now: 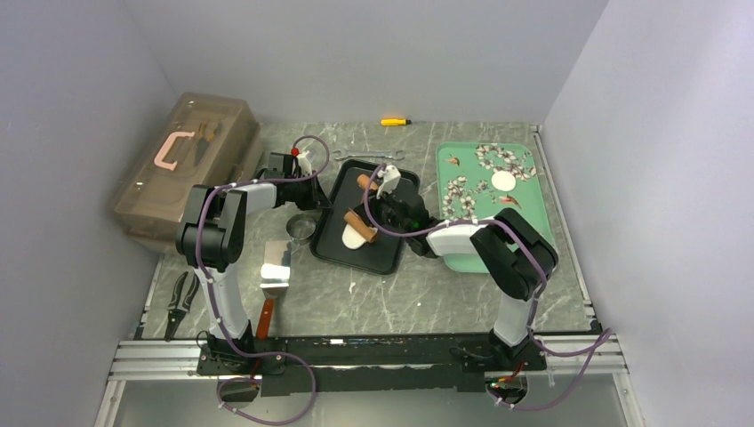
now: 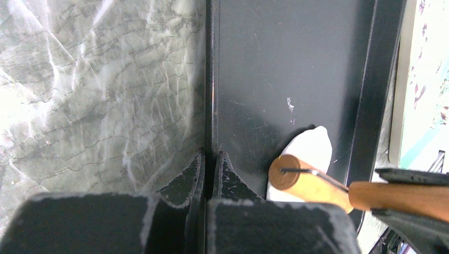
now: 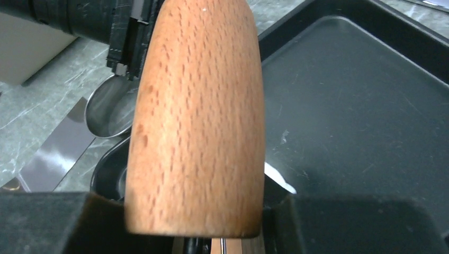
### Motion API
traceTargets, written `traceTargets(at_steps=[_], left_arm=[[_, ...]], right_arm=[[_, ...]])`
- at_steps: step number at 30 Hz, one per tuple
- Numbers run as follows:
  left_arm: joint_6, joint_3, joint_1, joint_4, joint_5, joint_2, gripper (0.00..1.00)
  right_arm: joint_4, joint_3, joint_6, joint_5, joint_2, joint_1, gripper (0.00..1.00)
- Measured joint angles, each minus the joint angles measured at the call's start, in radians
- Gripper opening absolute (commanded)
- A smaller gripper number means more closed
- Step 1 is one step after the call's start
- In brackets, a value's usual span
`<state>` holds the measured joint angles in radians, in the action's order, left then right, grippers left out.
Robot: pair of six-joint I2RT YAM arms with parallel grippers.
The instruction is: Roll out the dumpling wrappers from the dough
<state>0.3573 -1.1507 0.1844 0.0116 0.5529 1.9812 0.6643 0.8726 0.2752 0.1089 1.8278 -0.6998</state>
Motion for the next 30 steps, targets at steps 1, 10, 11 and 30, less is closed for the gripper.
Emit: traceTargets(at_steps=[1,10,11,30], left_arm=[[0.0,0.0,0.0,0.0,0.0,0.0,0.0],[0.0,0.0,0.0,0.0,0.0,0.0,0.0],[0.0,0.0,0.0,0.0,0.0,0.0,0.0],[0.0,0.0,0.0,0.0,0.0,0.0,0.0]], right_arm=[[0.006,-0.006,0.003,-0.005,0.0,0.005,0.0],[0.161,-0.109,-0.034,-0.141,-0.01,0.015,0.0],[0.171,-0.114,-0.041,-0.154,-0.01,0.019,0.0],[-0.088,-0.013,-0.398,-0.215,-0.132,-0.093,0.0]])
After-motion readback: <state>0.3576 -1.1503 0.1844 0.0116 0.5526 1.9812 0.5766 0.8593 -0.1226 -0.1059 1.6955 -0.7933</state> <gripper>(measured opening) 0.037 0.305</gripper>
